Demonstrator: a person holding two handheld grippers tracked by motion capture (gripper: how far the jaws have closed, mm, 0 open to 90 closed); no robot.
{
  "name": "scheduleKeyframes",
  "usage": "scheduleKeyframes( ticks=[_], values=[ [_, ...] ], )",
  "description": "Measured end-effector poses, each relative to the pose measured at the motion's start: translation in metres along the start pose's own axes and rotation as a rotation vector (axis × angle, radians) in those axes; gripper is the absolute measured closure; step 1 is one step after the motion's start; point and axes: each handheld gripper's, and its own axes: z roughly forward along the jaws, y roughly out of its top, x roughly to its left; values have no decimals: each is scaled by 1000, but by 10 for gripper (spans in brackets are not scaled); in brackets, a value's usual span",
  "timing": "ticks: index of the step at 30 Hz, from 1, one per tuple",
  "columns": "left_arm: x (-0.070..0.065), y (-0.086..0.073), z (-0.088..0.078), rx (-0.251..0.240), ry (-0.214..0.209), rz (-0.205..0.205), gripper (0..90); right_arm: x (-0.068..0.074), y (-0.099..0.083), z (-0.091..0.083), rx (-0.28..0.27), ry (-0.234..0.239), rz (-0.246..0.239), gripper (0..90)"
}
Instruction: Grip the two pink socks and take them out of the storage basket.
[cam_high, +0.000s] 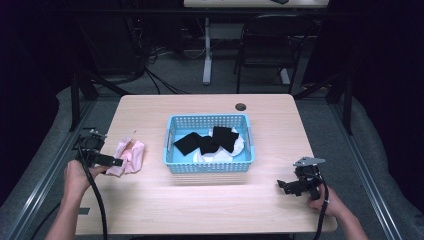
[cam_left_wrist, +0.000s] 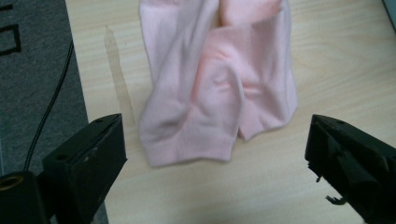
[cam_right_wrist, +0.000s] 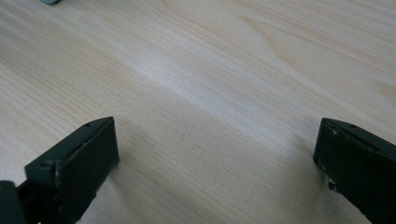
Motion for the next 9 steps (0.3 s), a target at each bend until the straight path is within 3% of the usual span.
scheduleKeyframes(
  ticks=[9],
  values=[
    [-2,-28,8,-1,-14,-6,0,0,0,0,-1,1,0,0]
  ],
)
